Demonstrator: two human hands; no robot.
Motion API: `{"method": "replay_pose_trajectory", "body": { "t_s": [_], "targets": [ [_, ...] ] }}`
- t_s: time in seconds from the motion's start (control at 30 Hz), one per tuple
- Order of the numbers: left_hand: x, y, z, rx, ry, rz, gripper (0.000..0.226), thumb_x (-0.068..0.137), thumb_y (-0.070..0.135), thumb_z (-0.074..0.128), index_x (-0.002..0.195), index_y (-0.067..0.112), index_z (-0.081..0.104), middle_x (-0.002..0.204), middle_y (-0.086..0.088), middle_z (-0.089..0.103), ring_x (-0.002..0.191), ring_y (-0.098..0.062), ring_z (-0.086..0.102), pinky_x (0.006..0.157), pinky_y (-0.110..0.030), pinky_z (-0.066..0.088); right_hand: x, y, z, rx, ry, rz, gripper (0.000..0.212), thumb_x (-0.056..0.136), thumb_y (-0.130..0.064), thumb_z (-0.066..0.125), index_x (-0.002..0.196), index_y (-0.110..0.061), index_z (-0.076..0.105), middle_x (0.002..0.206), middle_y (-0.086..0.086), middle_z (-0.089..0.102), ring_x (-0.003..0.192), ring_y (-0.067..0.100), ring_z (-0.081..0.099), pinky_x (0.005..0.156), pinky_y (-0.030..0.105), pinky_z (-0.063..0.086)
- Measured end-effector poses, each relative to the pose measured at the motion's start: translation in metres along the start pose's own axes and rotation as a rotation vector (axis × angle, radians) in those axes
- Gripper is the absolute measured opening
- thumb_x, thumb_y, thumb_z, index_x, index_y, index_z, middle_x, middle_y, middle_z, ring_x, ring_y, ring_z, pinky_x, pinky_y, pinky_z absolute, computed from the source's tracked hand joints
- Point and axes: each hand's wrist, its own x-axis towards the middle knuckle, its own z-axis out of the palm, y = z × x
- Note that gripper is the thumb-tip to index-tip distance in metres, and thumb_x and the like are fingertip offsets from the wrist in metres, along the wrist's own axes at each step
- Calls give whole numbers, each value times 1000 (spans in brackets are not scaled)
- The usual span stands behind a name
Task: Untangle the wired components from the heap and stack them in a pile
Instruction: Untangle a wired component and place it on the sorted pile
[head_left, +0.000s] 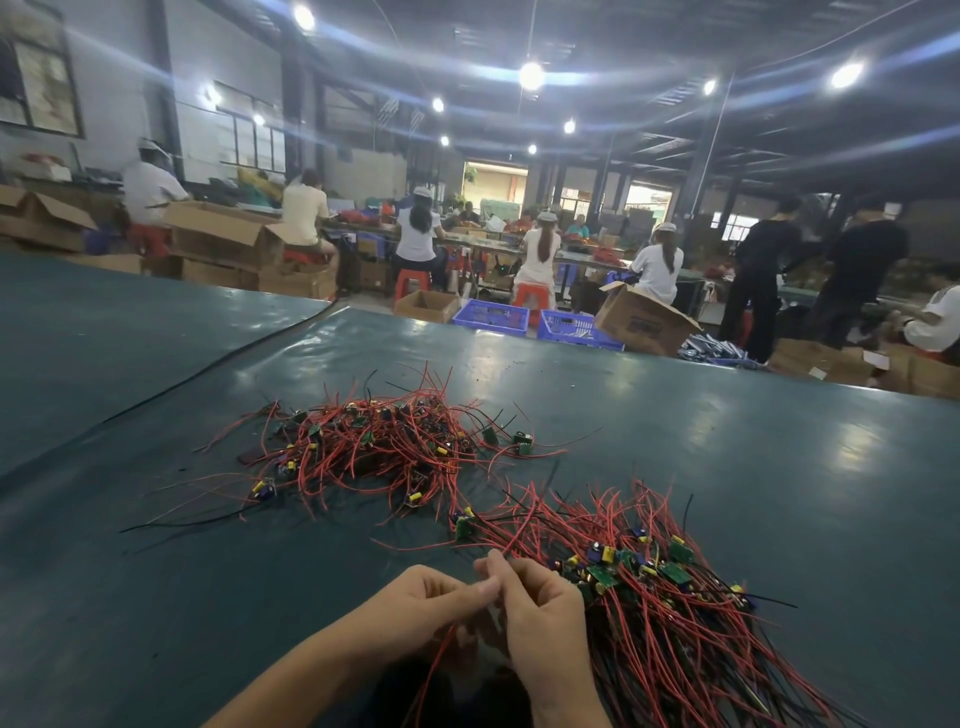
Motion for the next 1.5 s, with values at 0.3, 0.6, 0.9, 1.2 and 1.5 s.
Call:
{"method": "replay_pose_trajectory", "body": {
  "t_s": [0.3,0.6,0.9,1.2,1.5],
  "targets": [
    [4,-5,-9,-72,-65,8,39,83,48,57,72,15,76,54,-3,61,48,-10,53,54,-19,43,9,3,-11,109,255,-75,26,93,-21,63,71,-20,77,50,-6,54,47,8,44,48,22,37],
    [0,-7,-5,-24,-307,78,24,91,33,62,72,25,74,69,9,69,63,-2,61,62,-15,45,6,10,-6,-202,141,-148,19,91,-22,67,110,-23,69,94,-4,72,81,4,66,75,22,54],
    [18,-40,-38,975,591,164,43,92,49,51,133,39,48,147,12,32,136,-12,29,111,-35,27,0,12,-11,-670,142,-329,24,96,-32,58,115,-27,70,84,-11,57,77,4,57,69,23,50],
    [30,-62,-69,1111,519,-92,64,94,60,36,152,36,20,163,-1,-6,148,-23,6,117,-46,18,-2,12,-12,-940,35,-259,33,96,-47,50,129,-41,54,103,-19,49,92,1,54,70,18,43],
    [29,-61,-69,1049,538,36,54,99,52,35,150,40,23,156,10,25,140,-16,27,113,-39,25,-1,14,-10,-709,8,-348,31,90,-33,66,121,-27,66,94,-14,56,68,2,52,66,12,43]
  ]
}}
